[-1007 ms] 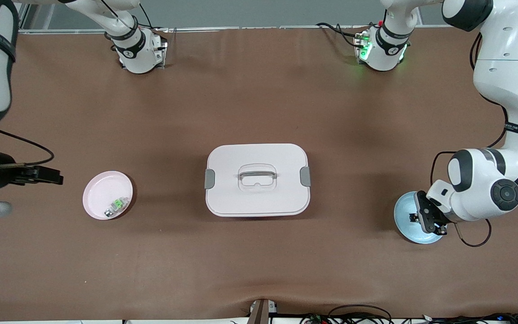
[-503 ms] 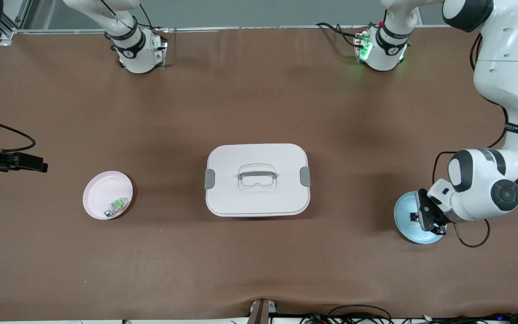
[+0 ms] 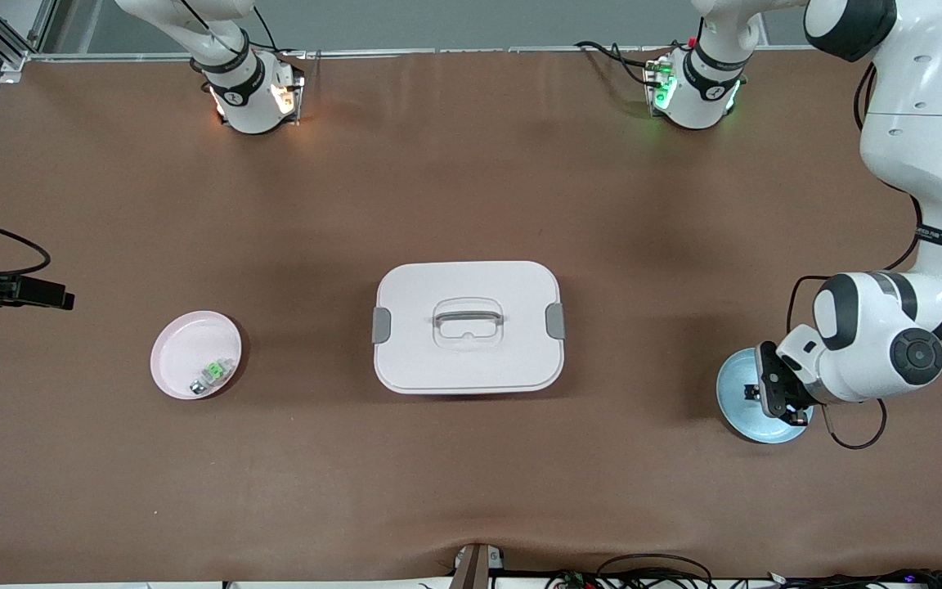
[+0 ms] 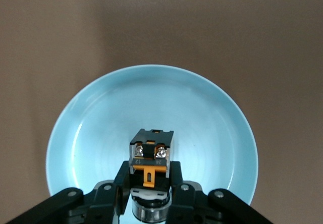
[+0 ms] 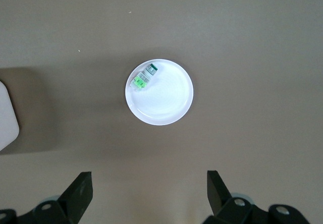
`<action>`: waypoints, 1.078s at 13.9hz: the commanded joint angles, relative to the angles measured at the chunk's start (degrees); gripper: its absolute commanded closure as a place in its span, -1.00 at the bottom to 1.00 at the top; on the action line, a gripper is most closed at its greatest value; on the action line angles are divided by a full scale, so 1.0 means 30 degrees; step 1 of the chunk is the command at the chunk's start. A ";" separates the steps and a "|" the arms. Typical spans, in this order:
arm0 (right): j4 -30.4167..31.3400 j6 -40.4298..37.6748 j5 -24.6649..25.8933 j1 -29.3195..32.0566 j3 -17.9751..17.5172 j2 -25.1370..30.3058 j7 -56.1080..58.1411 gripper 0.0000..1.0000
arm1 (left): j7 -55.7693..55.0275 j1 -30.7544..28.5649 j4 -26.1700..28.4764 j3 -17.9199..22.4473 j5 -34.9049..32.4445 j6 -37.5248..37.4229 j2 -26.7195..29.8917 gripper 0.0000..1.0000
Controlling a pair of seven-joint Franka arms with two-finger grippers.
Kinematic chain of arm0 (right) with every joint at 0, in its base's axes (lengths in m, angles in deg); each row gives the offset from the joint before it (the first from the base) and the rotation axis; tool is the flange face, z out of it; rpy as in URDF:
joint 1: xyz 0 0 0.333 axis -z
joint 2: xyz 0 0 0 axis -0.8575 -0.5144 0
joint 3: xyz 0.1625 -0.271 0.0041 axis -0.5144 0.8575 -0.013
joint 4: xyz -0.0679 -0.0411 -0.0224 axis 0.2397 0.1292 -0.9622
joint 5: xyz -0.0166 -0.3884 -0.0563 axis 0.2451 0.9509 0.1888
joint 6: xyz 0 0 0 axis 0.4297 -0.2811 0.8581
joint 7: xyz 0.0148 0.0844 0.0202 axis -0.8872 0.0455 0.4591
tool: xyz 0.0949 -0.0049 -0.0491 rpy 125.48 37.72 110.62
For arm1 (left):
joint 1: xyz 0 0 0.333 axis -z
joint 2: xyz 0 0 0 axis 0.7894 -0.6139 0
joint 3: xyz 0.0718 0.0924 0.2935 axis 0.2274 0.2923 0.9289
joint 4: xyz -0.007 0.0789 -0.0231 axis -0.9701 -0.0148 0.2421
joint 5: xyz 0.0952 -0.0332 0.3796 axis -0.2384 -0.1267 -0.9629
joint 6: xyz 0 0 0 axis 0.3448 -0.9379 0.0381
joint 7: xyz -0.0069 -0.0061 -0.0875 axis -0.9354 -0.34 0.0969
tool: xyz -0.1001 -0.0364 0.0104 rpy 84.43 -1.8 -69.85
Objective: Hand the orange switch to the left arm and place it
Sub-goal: 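Lower the switch onto the blue plate with the left gripper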
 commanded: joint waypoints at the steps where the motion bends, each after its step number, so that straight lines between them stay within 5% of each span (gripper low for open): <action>1: 0.0342 -0.0185 0.0168 0.0228 -0.0384 0.0785 -0.0117 -1.00 | 0.0136 -0.0097 -0.0152 -0.0034 -0.0411 0.0088 -0.0162 0.83; 2: 0.0487 -0.0272 0.0138 0.0170 -0.0385 0.0932 -0.0088 -1.00 | 0.0164 -0.0097 -0.0152 -0.0034 -0.0411 0.0146 -0.0162 0.52; 4: 0.1536 0.0077 0.0108 0.0111 -0.0414 0.1428 -0.0059 -1.00 | -0.0038 -0.0156 -0.0211 -0.0034 -0.0382 0.0176 -0.0338 -0.99; 9: 0.8857 0.4761 0.0196 0.0052 -0.0443 0.5790 0.0147 -1.00 | -0.1385 -0.0185 -0.0590 -0.0034 -0.0294 0.0031 0.0187 -1.00; 15: 0.9337 0.4590 -0.0066 0.0518 -0.0356 0.6588 0.0117 -1.00 | -0.7875 -0.0185 -0.1470 -0.0122 -0.0118 -0.2077 0.2091 -1.00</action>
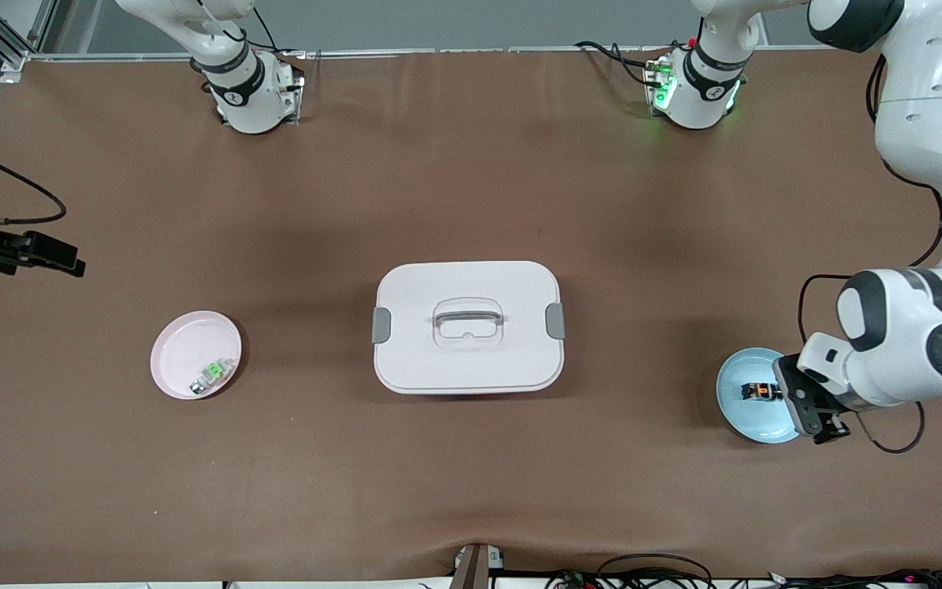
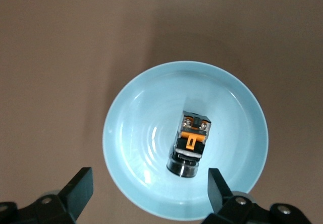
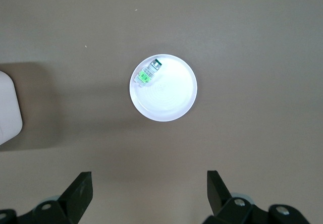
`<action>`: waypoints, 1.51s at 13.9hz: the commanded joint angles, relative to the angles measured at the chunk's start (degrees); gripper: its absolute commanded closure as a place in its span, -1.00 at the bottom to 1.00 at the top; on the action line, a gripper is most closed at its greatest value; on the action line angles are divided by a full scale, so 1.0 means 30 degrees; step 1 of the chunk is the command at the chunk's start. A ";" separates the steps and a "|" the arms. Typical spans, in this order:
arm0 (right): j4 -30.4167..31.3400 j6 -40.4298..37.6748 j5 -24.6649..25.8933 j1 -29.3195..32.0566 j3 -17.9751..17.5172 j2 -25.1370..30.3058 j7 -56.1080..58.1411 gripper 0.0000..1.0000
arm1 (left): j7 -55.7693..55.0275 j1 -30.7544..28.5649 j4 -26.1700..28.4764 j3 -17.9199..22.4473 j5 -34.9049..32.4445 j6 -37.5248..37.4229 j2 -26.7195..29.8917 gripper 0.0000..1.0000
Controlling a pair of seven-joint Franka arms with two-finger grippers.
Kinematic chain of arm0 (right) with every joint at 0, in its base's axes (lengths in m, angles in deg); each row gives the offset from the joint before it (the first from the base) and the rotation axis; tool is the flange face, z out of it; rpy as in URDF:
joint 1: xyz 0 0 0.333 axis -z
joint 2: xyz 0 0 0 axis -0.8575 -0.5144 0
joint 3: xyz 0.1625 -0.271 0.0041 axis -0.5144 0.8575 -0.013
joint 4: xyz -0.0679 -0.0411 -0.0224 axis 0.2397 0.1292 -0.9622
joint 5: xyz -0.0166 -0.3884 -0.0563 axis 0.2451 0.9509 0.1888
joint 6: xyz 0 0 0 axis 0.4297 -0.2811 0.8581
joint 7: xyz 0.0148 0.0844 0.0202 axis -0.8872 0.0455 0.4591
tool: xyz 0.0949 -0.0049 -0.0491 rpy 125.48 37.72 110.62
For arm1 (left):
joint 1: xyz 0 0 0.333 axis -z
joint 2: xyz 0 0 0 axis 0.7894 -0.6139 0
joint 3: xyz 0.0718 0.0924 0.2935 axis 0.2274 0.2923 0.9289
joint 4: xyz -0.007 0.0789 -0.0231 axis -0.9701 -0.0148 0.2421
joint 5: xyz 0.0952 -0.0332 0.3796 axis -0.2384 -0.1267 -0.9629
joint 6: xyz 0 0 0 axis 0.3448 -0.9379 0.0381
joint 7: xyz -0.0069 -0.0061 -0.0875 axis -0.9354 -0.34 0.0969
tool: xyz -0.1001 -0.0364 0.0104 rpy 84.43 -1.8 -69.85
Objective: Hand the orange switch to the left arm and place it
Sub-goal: 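Open the left gripper and lift it off the switch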
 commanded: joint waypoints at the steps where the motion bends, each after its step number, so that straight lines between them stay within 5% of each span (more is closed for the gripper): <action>1: 0.0738 0.0244 -0.0084 0.0720 -0.0084 0.0618 0.0143 -1.00 | -0.4153 -0.0046 -0.0028 -0.0129 -0.0089 -0.1321 0.1378 -1.00; 13: 0.0884 -0.0167 -0.0143 0.0664 -0.0113 0.0910 -0.0120 -1.00 | -2.4842 0.0071 0.0060 -0.0978 -0.0206 -0.6856 0.6740 -1.00; 21: 0.2609 0.1032 -0.0846 0.0576 -0.0084 0.2461 -0.0062 -1.00 | -2.6818 -0.0046 -0.0057 -0.1213 -0.0120 -1.0113 0.9642 -1.00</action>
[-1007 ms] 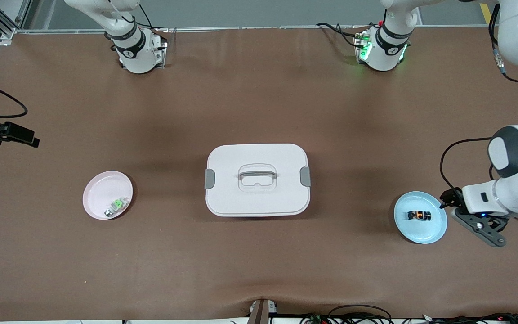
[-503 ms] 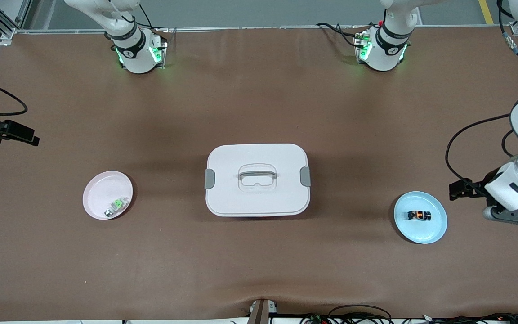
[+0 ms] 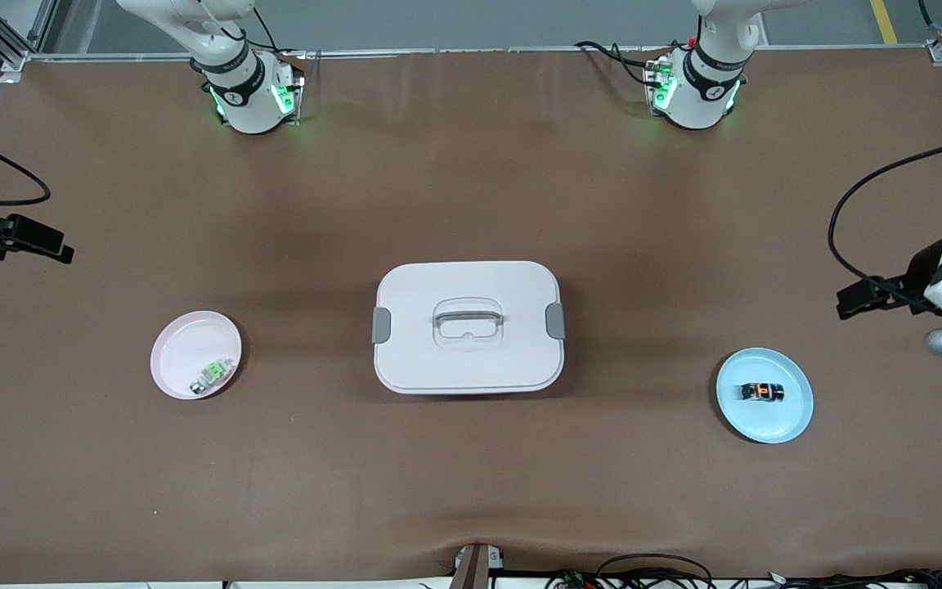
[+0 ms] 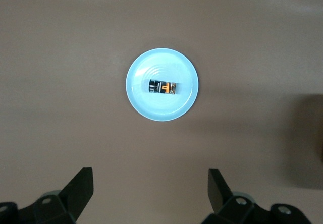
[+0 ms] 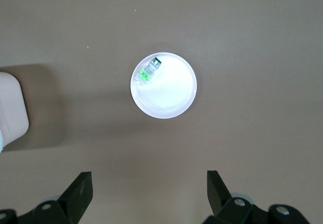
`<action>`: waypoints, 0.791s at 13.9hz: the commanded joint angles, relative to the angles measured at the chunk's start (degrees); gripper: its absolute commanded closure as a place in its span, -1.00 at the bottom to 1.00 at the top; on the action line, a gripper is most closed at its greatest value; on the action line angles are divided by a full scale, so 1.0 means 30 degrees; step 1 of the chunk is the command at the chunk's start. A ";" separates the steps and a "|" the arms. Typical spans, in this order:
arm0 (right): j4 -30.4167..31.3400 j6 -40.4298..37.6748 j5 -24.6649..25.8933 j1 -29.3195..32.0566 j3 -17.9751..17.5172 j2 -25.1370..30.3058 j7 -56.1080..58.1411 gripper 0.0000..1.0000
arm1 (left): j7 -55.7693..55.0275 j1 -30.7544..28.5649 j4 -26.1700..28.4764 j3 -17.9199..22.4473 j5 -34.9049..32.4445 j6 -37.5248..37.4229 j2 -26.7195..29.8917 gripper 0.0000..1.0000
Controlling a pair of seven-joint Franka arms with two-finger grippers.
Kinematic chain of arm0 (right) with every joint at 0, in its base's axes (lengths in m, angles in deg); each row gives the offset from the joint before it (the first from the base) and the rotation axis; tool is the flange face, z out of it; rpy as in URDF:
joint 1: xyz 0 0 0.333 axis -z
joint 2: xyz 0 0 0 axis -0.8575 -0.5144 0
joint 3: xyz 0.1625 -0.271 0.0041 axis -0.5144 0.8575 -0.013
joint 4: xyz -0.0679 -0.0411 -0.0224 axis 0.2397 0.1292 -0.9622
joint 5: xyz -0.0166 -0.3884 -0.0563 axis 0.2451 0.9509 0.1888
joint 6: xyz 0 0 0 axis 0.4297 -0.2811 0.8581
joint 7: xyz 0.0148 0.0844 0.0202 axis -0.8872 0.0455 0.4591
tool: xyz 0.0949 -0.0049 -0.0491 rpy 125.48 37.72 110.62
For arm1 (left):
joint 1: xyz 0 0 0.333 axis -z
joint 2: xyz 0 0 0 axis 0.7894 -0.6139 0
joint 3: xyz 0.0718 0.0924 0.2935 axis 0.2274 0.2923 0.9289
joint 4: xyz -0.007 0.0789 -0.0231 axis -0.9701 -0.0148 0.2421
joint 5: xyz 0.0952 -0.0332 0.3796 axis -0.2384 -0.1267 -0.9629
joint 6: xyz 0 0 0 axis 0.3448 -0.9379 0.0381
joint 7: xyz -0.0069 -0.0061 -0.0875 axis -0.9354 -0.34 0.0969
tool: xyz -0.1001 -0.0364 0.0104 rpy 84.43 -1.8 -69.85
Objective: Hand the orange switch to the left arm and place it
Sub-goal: 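Open the left gripper and lift it off the switch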
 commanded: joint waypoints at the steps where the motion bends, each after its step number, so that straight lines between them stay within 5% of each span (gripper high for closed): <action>1: 0.1816 0.0769 -0.0362 0.0110 -0.0132 0.1534 -0.0071 -1.00 | 0.0068 0.0134 0.0444 0.0224 -0.0062 -0.0397 0.1403 -1.00; 6: 0.1788 0.0769 -0.0245 -0.0007 -0.0249 0.1710 0.0017 -1.00 | 0.0070 0.2944 0.1465 0.2186 0.0114 -0.2271 0.3482 -1.00; 11: 0.1817 0.0681 -0.0245 -0.0183 -0.0250 0.1740 0.0017 -1.00 | 0.0129 0.4091 0.3694 0.2774 0.0727 -0.2009 0.5565 -1.00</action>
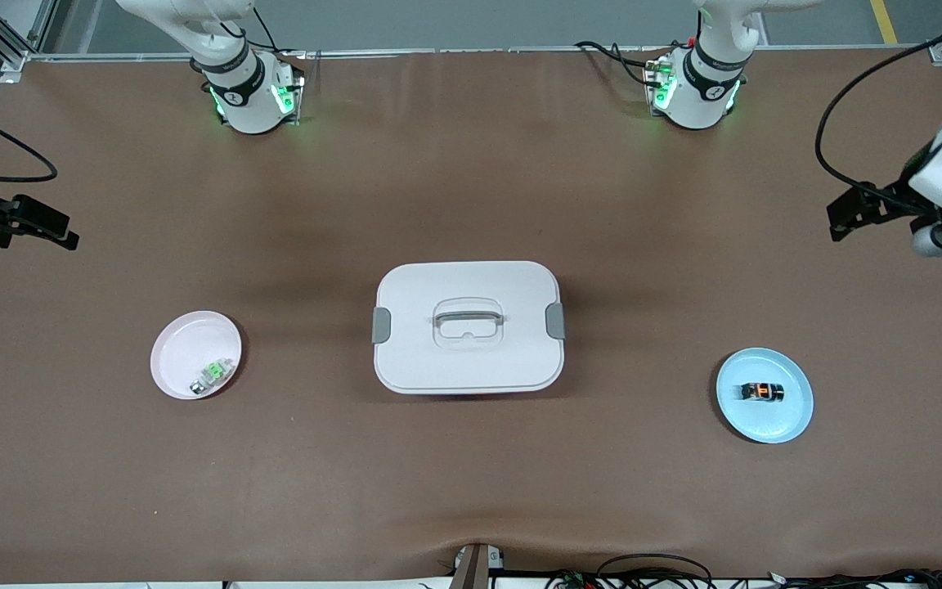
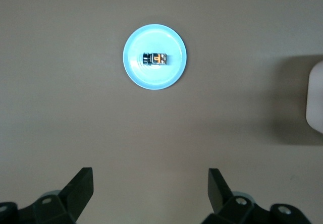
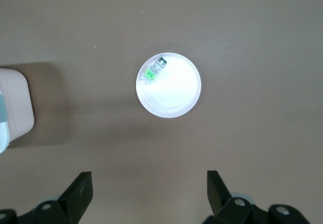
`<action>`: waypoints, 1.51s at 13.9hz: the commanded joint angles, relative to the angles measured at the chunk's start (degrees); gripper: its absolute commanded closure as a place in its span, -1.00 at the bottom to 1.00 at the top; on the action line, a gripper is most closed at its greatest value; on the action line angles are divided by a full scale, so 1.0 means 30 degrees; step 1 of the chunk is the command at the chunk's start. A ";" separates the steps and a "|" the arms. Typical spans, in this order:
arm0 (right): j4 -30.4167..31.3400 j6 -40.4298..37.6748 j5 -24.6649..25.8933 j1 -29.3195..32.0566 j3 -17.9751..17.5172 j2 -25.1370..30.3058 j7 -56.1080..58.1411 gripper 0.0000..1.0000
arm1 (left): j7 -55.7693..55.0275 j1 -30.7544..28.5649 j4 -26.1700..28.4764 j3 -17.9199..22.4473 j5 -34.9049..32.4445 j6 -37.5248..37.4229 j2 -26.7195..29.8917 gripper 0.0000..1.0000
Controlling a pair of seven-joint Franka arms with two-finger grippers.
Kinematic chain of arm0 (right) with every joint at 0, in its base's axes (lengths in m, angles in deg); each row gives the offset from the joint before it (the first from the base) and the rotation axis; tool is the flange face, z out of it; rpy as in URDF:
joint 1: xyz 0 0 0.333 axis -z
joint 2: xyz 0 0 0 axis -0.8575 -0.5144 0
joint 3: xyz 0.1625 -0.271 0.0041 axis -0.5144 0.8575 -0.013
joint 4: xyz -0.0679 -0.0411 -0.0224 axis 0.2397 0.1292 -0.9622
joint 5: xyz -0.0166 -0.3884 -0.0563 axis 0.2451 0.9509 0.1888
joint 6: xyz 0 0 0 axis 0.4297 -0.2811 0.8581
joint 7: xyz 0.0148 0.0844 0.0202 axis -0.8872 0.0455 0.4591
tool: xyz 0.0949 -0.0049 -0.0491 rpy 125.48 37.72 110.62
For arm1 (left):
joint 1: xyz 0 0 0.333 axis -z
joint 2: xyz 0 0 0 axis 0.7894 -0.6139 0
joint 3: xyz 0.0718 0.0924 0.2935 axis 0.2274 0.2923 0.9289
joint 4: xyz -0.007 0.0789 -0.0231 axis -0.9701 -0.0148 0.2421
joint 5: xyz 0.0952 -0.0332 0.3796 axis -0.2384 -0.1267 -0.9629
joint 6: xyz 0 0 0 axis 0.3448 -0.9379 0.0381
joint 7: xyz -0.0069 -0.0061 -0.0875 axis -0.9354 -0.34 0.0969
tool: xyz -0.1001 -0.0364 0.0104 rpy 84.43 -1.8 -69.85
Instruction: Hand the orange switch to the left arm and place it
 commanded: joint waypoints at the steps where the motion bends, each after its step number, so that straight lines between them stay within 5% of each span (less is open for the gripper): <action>1: 0.0626 0.0180 -0.0201 -0.0250 0.0064 0.0594 0.0016 -1.00 | 0.0121 0.0520 0.1880 0.0928 0.1054 0.0454 0.1757 -1.00; 9: 0.0655 0.0063 -0.0172 -0.0749 0.0357 0.0652 -0.0130 -1.00 | 0.0912 0.1018 0.2704 0.1400 0.1411 -0.0216 0.3196 -1.00; 21: 0.0626 0.0062 -0.0290 -0.1160 0.0944 0.0623 -0.0631 -1.00 | 0.0708 0.0813 0.0830 0.1341 0.1704 -0.0861 0.1616 -1.00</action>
